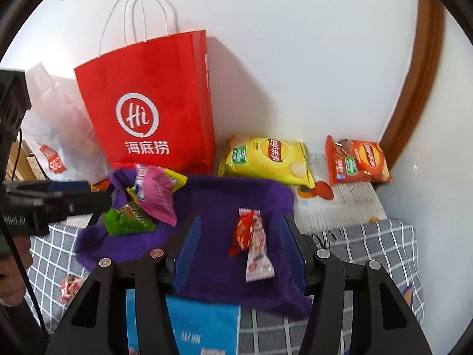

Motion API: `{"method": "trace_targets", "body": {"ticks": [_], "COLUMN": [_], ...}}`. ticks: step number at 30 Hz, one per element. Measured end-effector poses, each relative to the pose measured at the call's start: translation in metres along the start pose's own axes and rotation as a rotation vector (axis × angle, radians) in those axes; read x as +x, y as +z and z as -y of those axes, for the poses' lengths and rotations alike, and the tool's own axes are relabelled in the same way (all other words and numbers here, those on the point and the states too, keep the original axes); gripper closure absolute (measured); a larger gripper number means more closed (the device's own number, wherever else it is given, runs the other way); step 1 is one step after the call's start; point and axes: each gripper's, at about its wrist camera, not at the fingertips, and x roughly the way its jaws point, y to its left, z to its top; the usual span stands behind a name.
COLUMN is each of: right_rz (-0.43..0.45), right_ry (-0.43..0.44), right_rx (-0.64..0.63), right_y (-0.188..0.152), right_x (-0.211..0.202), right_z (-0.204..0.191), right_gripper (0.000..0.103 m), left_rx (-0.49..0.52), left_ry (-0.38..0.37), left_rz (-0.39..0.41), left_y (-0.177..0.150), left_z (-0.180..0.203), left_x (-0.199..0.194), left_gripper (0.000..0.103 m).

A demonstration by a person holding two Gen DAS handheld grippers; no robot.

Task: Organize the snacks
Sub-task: 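Lower the pink bag onto the purple towel and open the left gripper, then move both grippers back toward the snack pile beside the tissue pack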

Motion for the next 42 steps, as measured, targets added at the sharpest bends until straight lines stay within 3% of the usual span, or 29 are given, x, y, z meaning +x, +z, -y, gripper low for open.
{"method": "trace_targets", "body": {"ticks": [6, 10, 18, 28, 42], "right_rz": [-0.004, -0.002, 0.035, -0.005, -0.087], "right_ry": [-0.022, 0.0, -0.048, 0.035, 0.138], "right_rx": [0.015, 0.051, 0.028, 0.071, 0.043], "right_y": [-0.027, -0.046, -0.07, -0.102, -0.151], "right_x": [-0.028, -0.045, -0.073, -0.084, -0.071], "right_z": [-0.001, 0.001, -0.005, -0.016, -0.046], "right_gripper": [0.048, 0.048, 0.048, 0.048, 0.048], "left_rx": [0.058, 0.105, 0.072, 0.04, 0.0], "left_ry": [-0.004, -0.028, -0.1, -0.055, 0.064], "left_rz": [0.073, 0.072, 0.142, 0.205, 0.13], "left_y": [-0.009, -0.017, -0.036, -0.086, -0.152], "left_z": [0.03, 0.051, 0.068, 0.049, 0.009], "left_x": [-0.028, -0.041, -0.083, -0.114, -0.098], "left_gripper": [0.025, 0.025, 0.025, 0.025, 0.025]}}
